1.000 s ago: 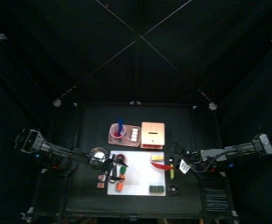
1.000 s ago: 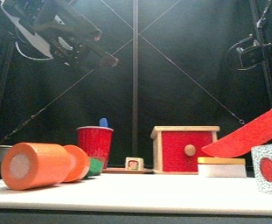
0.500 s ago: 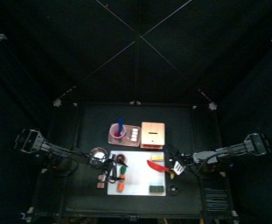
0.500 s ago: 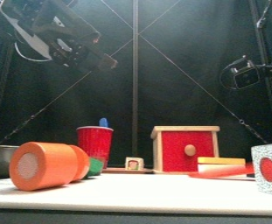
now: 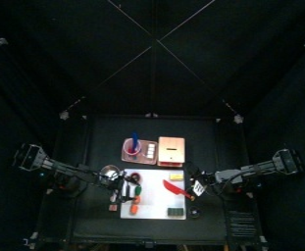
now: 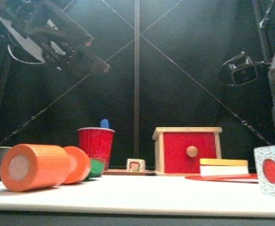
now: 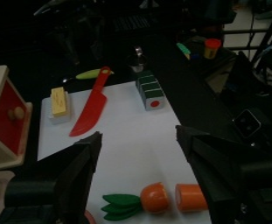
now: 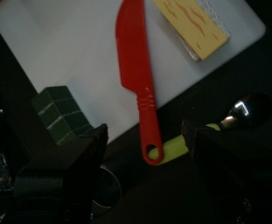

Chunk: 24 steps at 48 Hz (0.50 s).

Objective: Cut the carrot

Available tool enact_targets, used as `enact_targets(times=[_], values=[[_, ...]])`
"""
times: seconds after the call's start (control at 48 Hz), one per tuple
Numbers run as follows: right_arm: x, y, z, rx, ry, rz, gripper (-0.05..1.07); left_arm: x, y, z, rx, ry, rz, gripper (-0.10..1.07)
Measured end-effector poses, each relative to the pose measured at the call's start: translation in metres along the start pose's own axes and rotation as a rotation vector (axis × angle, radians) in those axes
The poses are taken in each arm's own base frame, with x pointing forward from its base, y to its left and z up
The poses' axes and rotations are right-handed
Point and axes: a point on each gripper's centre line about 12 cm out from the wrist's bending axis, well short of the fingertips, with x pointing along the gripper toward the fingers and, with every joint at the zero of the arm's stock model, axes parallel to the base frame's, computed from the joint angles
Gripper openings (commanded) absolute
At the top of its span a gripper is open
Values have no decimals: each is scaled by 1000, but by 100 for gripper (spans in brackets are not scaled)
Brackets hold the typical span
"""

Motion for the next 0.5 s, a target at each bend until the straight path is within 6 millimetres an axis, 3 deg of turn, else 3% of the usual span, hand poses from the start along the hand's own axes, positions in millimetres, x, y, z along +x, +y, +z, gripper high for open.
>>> enact_targets(times=[0.292,0.5], values=[[-8,26,28,-144,-172,120,97,-20,2,-9,-72,-8,28,99],[-8,37,36,-231,-254,194,97,-33,2,-10,-83,-38,32,99]])
